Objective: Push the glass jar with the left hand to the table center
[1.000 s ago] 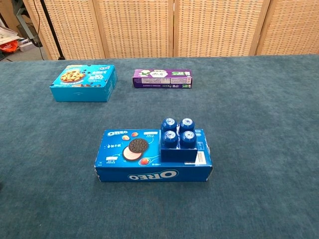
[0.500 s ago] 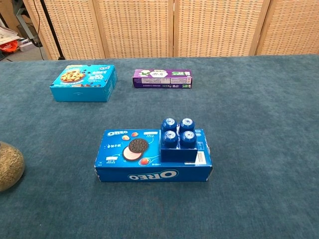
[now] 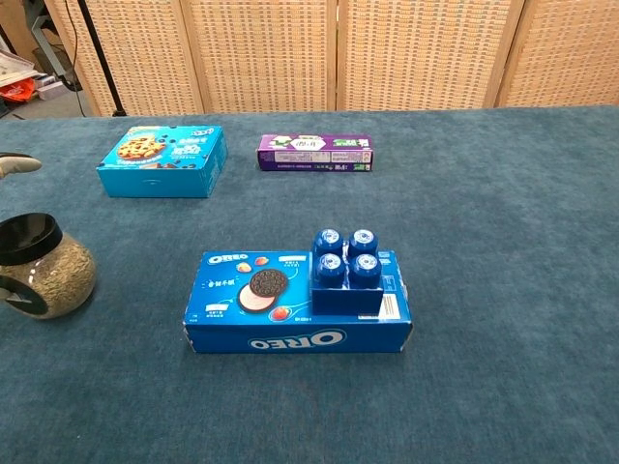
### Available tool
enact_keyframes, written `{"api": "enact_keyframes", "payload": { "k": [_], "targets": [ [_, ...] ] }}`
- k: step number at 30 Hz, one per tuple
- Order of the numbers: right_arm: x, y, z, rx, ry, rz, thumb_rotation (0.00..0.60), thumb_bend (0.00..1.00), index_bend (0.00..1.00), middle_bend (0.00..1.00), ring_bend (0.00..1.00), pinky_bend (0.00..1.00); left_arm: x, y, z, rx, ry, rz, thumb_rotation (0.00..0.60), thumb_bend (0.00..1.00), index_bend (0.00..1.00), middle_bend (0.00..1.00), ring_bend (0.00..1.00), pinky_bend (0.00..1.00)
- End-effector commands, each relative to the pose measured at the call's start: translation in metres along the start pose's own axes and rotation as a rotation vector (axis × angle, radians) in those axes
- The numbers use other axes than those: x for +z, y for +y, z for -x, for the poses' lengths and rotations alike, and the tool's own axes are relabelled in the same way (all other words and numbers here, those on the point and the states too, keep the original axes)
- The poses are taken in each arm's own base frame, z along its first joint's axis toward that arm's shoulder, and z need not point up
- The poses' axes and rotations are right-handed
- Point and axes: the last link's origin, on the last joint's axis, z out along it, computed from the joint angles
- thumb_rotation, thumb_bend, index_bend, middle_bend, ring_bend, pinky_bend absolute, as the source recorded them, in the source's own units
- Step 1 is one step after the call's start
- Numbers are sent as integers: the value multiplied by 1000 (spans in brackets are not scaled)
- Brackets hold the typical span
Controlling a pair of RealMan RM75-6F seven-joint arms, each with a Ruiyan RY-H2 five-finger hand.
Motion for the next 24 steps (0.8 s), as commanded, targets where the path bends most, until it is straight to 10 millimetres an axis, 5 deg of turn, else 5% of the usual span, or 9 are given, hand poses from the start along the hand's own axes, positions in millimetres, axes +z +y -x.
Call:
{"api": "enact_keyframes", "payload": {
  "k": [1, 17, 24],
  "targets": [
    [0, 0, 0, 0, -3, 0, 600, 0, 0, 0, 0, 0, 15, 1, 0, -1, 1, -3, 600, 0, 0, 0, 0, 0],
    [6, 3, 3, -3, -18, 23, 600, 0, 0, 0, 0, 0, 97, 30, 17, -33, -6, 3, 600, 0, 0, 0, 0, 0],
    [8, 5, 3, -2, -18, 35, 600, 0, 0, 0, 0, 0, 110, 46, 18, -57, 28, 43, 600, 0, 0, 0, 0, 0]
  ]
}}
